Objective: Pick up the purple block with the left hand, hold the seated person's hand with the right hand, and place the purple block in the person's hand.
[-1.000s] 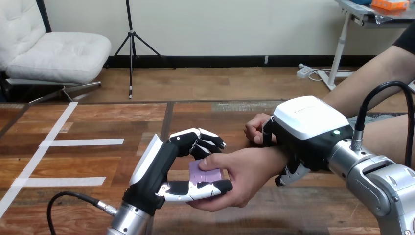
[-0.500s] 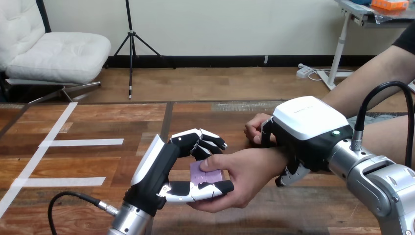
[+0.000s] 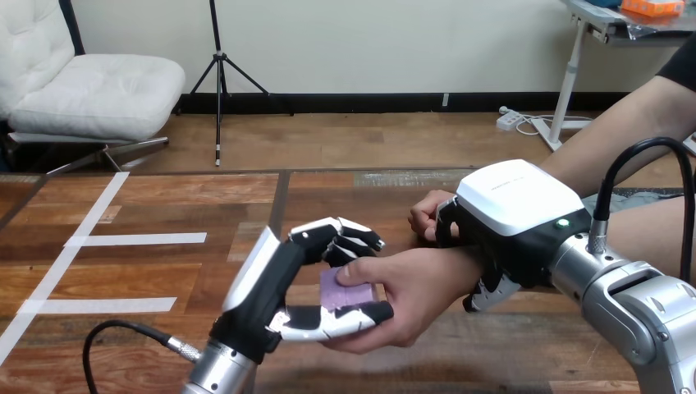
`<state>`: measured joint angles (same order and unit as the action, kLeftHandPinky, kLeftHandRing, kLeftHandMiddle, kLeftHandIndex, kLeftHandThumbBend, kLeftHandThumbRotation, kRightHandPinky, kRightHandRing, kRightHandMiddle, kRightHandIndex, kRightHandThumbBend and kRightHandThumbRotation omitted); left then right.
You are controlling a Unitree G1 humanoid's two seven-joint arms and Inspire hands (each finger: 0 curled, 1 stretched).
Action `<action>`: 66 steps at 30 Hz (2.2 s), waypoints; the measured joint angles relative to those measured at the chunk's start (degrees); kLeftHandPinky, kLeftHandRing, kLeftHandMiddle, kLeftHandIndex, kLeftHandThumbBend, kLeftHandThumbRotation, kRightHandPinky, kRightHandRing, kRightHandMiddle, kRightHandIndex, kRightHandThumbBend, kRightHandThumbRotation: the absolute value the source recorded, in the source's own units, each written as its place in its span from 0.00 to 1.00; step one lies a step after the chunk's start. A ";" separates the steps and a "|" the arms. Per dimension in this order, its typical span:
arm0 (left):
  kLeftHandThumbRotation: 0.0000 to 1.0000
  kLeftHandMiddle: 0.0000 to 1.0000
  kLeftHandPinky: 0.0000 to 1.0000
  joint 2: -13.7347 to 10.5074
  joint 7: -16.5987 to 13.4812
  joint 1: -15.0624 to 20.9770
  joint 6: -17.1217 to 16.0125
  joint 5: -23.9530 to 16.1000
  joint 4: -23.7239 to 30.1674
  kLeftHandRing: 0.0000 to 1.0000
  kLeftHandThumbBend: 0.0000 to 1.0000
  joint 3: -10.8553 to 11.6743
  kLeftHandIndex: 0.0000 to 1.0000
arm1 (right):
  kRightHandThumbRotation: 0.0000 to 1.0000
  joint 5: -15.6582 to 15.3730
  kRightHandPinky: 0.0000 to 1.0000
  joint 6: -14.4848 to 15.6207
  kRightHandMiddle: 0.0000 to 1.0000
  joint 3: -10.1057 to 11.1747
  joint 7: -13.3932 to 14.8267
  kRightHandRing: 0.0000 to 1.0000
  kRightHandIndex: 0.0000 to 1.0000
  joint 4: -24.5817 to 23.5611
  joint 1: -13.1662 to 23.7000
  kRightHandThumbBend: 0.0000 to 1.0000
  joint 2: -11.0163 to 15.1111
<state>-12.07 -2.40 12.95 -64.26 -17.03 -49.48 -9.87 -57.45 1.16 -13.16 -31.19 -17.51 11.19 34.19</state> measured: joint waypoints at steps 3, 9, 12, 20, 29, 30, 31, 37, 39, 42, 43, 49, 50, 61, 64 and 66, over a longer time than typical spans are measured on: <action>0.43 0.85 0.75 -0.55 -0.40 0.00 0.55 -2.26 0.51 0.81 0.75 -0.10 0.81 | 0.02 -0.01 0.47 -0.13 0.66 0.00 0.47 0.59 0.68 0.00 -0.11 0.78 0.02; 0.52 0.94 0.87 -1.45 -0.48 0.03 0.90 -5.01 0.76 0.92 0.80 -0.40 0.90 | 0.04 0.04 0.54 -0.43 0.71 0.05 1.41 0.66 0.72 0.00 -0.41 0.79 0.03; 0.57 0.98 0.93 -1.66 -0.46 0.03 1.03 -5.58 0.80 0.97 0.83 -0.48 0.95 | 0.06 0.16 0.59 -0.61 0.74 0.17 1.86 0.69 0.75 0.00 -0.63 0.80 0.06; 0.62 1.00 0.98 -1.95 1.56 0.03 1.04 -4.63 0.81 0.99 0.86 -0.57 0.99 | 0.10 0.63 0.65 -1.32 0.77 0.88 2.40 0.74 0.77 -0.42 -1.72 0.80 0.25; 0.66 1.00 1.00 -2.47 4.87 0.03 1.03 -2.50 0.81 1.00 0.91 -0.71 1.00 | 0.14 1.34 0.67 -1.40 0.78 2.54 2.62 0.75 0.78 -1.90 -3.89 0.82 0.27; 0.66 1.00 1.00 -2.54 5.11 0.03 1.01 -2.39 0.81 1.00 0.91 -0.71 1.00 | 0.14 1.35 0.67 -1.45 0.78 2.68 2.78 0.74 0.78 -2.10 -4.17 0.82 0.28; 0.66 1.00 1.00 -2.63 5.51 0.03 0.99 -2.06 0.81 1.00 0.91 -0.73 1.00 | 0.14 1.40 0.67 -1.50 0.78 2.83 2.94 0.74 0.78 -2.32 -4.45 0.82 0.30; 0.67 1.00 1.00 -2.76 6.95 0.05 0.96 -0.84 0.81 1.00 0.93 -0.76 1.00 | 0.14 1.54 0.67 -2.05 0.78 3.75 3.56 0.74 0.78 -3.47 -6.07 0.82 0.34; 0.67 1.00 1.00 -2.76 7.44 0.04 0.96 -0.43 0.81 1.00 0.93 -0.76 1.00 | 0.15 1.55 0.67 -2.10 0.78 4.06 3.60 0.74 0.78 -3.95 -6.59 0.81 0.34; 0.67 1.00 1.00 -2.76 8.26 0.05 0.95 0.29 0.81 1.00 0.94 -0.76 1.00 | 0.15 1.60 0.67 -2.32 0.78 4.40 3.75 0.74 0.78 -4.53 -7.17 0.81 0.43; 0.67 1.00 1.00 -2.76 8.58 0.05 0.95 0.63 0.81 1.00 0.94 -0.77 1.00 | 0.14 1.70 0.67 -2.45 0.78 4.56 3.81 0.74 0.78 -4.75 -7.40 0.81 0.47; 0.67 1.00 1.00 -2.75 9.83 0.05 0.94 1.92 0.81 1.00 0.94 -0.76 1.00 | 0.13 2.89 0.67 -3.06 0.77 5.38 4.62 0.75 0.78 -5.64 -8.54 0.81 0.55; 0.67 1.00 1.00 -2.75 9.95 0.05 0.94 2.03 0.81 1.00 0.94 -0.76 1.00 | 0.13 3.05 0.67 -3.16 0.77 5.54 4.80 0.75 0.78 -5.86 -8.81 0.81 0.55; 0.66 1.00 1.00 -2.73 11.51 0.04 0.88 4.02 0.80 1.00 0.94 -0.75 1.00 | 0.12 5.25 0.68 -4.52 0.77 7.25 6.49 0.75 0.77 -7.90 -11.45 0.79 0.53; 0.65 1.00 0.99 -2.65 11.96 0.01 0.80 4.89 0.80 1.00 0.93 -0.76 1.00 | 0.12 6.06 0.68 -4.59 0.76 7.79 7.10 0.75 0.76 -8.80 -12.49 0.79 0.45; 0.63 1.00 0.99 -2.54 12.28 -0.05 0.71 5.87 0.80 1.00 0.92 -0.75 1.00 | 0.12 6.61 0.68 -4.76 0.76 8.23 7.74 0.75 0.76 -9.36 -13.26 0.79 0.28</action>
<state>-14.61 9.88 12.89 -63.55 -11.16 -48.68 -10.62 -50.84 -3.60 -4.93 -23.46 -26.87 -2.07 34.46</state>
